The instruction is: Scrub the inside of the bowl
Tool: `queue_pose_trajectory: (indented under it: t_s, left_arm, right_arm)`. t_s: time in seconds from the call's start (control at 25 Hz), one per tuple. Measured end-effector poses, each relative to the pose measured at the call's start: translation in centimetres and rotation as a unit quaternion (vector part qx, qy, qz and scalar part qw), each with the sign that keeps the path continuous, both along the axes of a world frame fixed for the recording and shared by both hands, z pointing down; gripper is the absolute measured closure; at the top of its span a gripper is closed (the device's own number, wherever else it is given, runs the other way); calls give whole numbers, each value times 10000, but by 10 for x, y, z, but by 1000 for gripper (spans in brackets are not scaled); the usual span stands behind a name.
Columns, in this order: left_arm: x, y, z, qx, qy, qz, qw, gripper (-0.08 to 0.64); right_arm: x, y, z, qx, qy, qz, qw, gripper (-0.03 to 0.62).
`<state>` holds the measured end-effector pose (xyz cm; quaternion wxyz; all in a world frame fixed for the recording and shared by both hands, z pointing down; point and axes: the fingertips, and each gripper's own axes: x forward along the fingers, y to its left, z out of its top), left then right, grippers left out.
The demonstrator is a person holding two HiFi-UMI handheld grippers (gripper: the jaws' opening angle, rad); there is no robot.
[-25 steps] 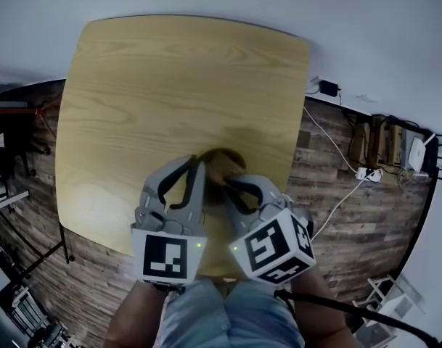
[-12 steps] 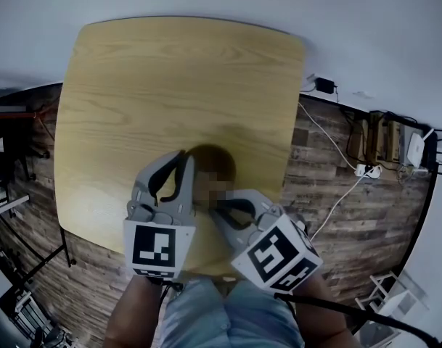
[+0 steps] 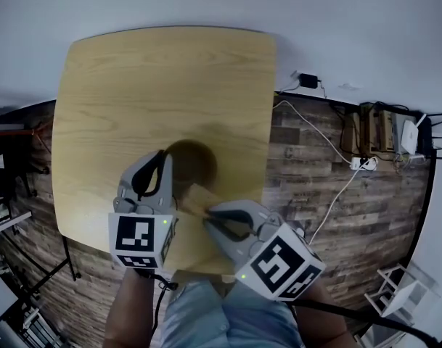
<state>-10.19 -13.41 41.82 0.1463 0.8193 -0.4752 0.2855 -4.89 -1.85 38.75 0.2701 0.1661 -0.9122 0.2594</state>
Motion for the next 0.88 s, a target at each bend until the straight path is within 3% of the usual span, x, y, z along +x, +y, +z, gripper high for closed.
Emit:
queue_pose_trajectory:
  t_s: [0.2, 0.48, 0.88]
  left_arm:
    - [6, 3, -1, -23, 31, -4, 10000, 518]
    - [16, 8, -1, -125, 255, 101, 9995, 518]
    - [1, 7, 9, -309, 518, -23, 9982, 520]
  right_arm:
    - [15, -27, -2, 375, 213, 447, 9981, 566]
    - [-5, -53, 33, 515, 988, 411, 9929, 568]
    - [-40, -41, 38, 196, 609, -111, 9979, 568]
